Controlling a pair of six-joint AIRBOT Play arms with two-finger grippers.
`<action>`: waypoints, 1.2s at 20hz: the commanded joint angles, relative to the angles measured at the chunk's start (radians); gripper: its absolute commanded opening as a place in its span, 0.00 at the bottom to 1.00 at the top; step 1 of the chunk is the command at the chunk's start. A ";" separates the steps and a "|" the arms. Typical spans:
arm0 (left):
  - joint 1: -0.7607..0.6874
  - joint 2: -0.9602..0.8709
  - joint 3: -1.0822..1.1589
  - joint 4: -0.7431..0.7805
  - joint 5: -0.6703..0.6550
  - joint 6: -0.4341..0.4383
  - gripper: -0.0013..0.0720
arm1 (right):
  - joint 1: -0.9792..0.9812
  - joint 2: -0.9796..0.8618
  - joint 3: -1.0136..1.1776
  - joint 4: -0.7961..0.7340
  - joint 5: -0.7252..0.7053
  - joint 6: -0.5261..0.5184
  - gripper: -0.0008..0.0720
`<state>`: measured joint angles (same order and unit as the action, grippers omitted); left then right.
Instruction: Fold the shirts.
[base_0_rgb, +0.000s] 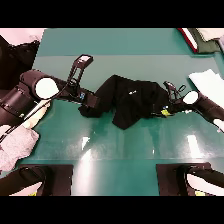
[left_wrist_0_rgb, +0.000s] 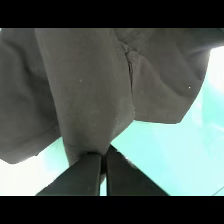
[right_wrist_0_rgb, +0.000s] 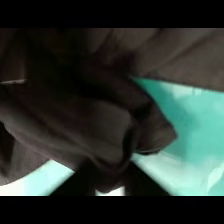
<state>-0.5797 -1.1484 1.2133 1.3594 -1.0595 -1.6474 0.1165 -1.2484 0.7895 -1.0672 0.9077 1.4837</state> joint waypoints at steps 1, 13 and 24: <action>0.000 0.005 0.002 0.005 0.012 -0.005 0.06 | 0.017 -0.006 0.010 -0.006 -0.019 -0.005 0.04; 0.171 0.293 0.550 0.140 -0.063 -0.002 0.06 | -0.337 0.578 0.533 0.002 0.109 -0.011 0.04; 0.171 0.316 0.829 0.120 -0.439 -0.002 0.06 | -0.688 0.579 0.988 -0.006 0.400 0.043 0.04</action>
<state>-0.4099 -0.8349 2.0167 1.4864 -1.3735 -1.6501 -0.5030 -0.6231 1.6623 -1.0714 1.1877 1.4822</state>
